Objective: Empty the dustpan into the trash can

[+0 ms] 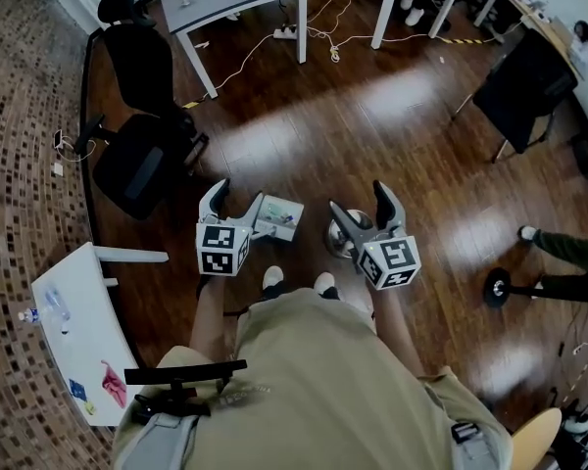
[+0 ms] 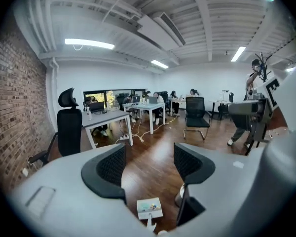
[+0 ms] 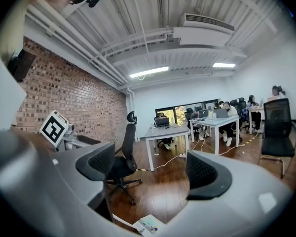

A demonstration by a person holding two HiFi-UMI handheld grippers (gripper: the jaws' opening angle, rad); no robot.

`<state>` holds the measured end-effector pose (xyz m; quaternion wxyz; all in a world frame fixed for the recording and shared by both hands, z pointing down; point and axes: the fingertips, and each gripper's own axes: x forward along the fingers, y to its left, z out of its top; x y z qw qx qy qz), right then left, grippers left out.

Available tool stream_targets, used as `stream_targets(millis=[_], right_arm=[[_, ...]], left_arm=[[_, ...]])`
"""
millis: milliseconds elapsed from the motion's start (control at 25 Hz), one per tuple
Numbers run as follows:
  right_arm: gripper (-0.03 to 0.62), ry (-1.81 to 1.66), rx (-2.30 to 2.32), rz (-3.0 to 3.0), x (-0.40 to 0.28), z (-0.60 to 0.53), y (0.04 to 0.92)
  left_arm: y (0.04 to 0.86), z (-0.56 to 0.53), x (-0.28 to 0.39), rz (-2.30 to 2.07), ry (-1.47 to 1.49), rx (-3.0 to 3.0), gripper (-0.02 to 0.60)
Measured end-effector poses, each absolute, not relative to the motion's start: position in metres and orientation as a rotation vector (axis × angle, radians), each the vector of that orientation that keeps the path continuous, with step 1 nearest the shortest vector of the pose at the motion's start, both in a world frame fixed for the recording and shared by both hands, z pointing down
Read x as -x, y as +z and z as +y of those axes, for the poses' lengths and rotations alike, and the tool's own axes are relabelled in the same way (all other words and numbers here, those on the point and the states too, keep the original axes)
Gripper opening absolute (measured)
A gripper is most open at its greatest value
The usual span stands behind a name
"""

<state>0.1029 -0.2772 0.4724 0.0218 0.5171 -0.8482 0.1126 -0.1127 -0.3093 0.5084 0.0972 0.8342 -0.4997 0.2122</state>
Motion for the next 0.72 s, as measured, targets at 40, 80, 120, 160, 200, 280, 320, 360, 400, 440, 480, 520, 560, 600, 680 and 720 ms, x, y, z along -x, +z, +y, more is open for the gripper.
stream_targets(millis=[40,80,120,160,200,280,320,360,400,440,480,520,560,600,680,720], right_arm=[[0.439,0.385,-1.609,-2.629,-0.102,-0.279,0.476],[0.439,0.426,-1.613,-2.633,-0.100,-0.282,0.479],[0.439,0.461,-1.613,-2.636,-0.098,-0.283,0.482],[0.439,0.484,-1.611,-2.633,-0.095,-0.284,0.485],[0.439,0.497,-1.609,-2.627,-0.093,-0.285,0.487],[0.439,0.513,-1.602,-2.620,-0.088,-0.285,0.491],[0.439,0.521,-1.598,-2.621,-0.086,-0.286,0.492],[0.439,0.530,-1.594,-2.622,-0.084,-0.287,0.493],[0.439,0.537,-1.589,-2.623,-0.082,-0.288,0.495],[0.439,0.543,-1.583,-2.622,-0.081,-0.288,0.496],[0.439,0.547,-1.576,-2.619,-0.079,-0.288,0.497],[0.439,0.550,-1.570,-2.617,-0.077,-0.289,0.499],[0.439,0.554,-1.564,-2.615,-0.075,-0.289,0.500],[0.439,0.558,-1.560,-2.614,-0.072,-0.289,0.501],[0.439,0.563,-1.553,-2.611,-0.067,-0.289,0.503],[0.439,0.564,-1.551,-2.609,-0.066,-0.289,0.504]], left_arm=[[0.519,-0.308,0.124,-1.457,0.678,-2.444,0.298],[0.528,-0.308,0.134,-1.431,0.723,-2.421,0.298],[0.538,-0.306,0.144,-1.396,0.768,-2.402,0.298],[0.548,-0.302,0.153,-1.351,0.819,-2.385,0.298],[0.561,-0.297,0.161,-1.294,0.880,-2.369,0.298],[0.588,-0.282,0.171,-1.153,1.013,-2.341,0.305],[0.601,-0.273,0.174,-1.077,1.072,-2.329,0.313],[0.614,-0.265,0.176,-1.006,1.120,-2.316,0.314],[0.626,-0.256,0.176,-0.942,1.164,-2.303,0.318],[0.639,-0.247,0.177,-0.886,1.213,-2.294,0.319],[0.651,-0.239,0.177,-0.836,1.275,-2.288,0.324],[0.663,-0.231,0.178,-0.787,1.352,-2.283,0.330],[0.674,-0.224,0.180,-0.740,1.431,-2.276,0.331],[0.685,-0.218,0.182,-0.702,1.499,-2.267,0.333],[0.705,-0.210,0.186,-0.662,1.570,-2.249,0.333],[0.713,-0.208,0.188,-0.657,1.578,-2.239,0.333]])
